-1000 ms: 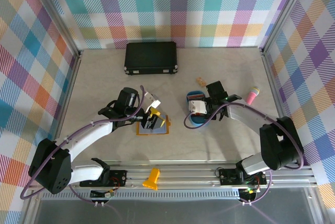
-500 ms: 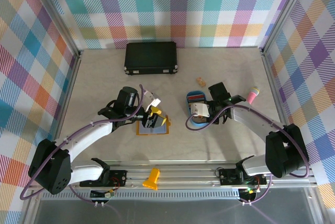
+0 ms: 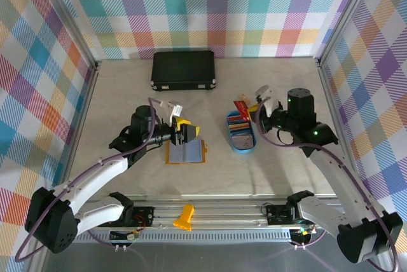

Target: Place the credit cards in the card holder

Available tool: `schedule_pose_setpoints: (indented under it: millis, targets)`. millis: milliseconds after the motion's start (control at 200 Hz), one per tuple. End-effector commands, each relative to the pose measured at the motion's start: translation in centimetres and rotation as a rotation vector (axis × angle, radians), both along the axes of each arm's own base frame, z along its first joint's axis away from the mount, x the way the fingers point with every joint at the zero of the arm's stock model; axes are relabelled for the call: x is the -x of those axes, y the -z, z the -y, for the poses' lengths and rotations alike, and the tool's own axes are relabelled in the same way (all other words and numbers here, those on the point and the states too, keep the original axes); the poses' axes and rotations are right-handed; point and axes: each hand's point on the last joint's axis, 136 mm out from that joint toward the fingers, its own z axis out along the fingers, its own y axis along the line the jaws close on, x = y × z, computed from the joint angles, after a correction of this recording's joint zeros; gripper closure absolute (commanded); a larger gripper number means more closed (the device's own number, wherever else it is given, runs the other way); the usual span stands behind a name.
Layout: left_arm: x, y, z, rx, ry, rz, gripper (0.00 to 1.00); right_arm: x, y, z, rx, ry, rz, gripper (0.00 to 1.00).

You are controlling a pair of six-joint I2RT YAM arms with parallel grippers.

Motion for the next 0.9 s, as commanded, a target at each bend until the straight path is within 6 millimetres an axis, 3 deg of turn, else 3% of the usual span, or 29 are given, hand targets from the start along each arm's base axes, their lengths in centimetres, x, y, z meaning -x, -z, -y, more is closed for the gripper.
schedule_pose_setpoints:
  millis: [0, 215, 385, 515, 785, 895]
  targets:
    - [-1.2, -3.6, 0.3, 0.186, -0.131, -0.16, 0.37, 0.6, -2.4, -1.5, -0.364, 0.068, -0.279, 1.0]
    - [-1.4, -6.5, 2.0, 0.363, -0.136, -0.344, 0.37, 1.5, -4.7, -4.2, -0.654, -0.026, -0.611, 1.0]
    - [-1.2, -8.2, 2.6, 0.463, -0.17, -0.365, 0.37, 1.2, -3.7, -5.0, -0.735, -0.022, -0.762, 1.0]
    - [-1.1, -8.9, 3.2, 0.48, -0.206, -0.363, 0.36, 1.0, -3.1, -5.8, -0.755, -0.023, -0.824, 1.0]
    - [-0.9, -11.0, 5.5, 0.553, -0.214, -0.352, 0.38, 0.5, -4.4, -6.8, -0.789, -0.051, -0.85, 1.0]
    - [-0.9, -10.2, 5.8, 0.556, -0.239, -0.388, 0.39, 0.4, -4.9, -7.0, -0.804, -0.058, -0.861, 1.0]
